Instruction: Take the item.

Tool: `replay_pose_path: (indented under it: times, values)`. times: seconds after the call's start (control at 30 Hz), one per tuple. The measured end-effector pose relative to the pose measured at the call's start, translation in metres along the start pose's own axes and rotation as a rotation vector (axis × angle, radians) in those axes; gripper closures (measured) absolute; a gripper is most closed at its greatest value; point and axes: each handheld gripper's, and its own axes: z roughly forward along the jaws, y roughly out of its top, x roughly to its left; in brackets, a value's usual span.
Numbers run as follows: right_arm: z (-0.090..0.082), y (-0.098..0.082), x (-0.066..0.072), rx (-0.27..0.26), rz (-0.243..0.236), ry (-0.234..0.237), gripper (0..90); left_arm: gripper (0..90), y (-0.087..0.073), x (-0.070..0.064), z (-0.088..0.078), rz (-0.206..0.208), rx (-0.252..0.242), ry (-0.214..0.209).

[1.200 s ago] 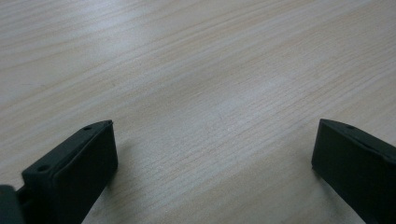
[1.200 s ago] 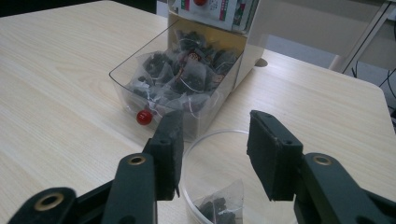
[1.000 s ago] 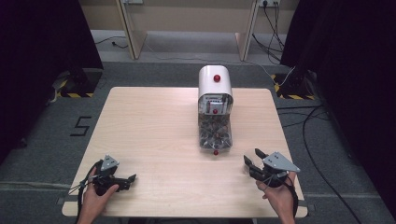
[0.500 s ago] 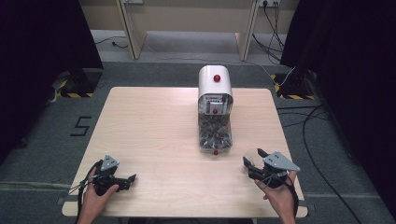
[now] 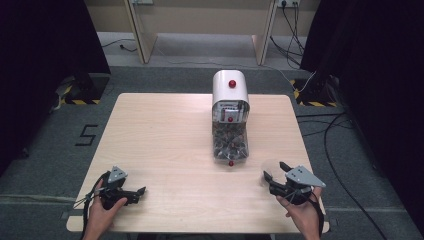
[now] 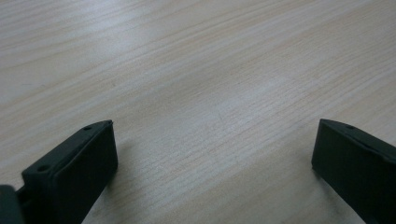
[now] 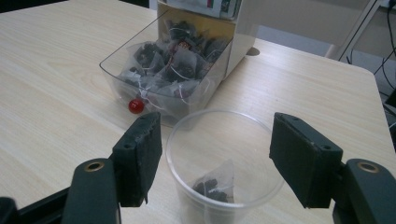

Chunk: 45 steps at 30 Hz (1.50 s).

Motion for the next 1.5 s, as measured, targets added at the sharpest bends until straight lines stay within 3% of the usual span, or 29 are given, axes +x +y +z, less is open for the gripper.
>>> replay_pose_path:
  times: [0.43,0.83,1.5]
  values:
    - [-0.012,-0.01,-0.005,0.015,0.022,-0.013,32.7,0.0,0.0,0.0,0.0,0.0,0.0,0.0]
    - [-0.019,-0.016,-0.002,0.026,0.024,-0.006,30.5,0.0,0.0,0.0,0.0,0.0,0.0,0.0]
    - [-0.02,-0.039,-0.001,0.049,0.042,-0.02,28.7,0.0,0.0,0.0,0.0,0.0,0.0,0.0]
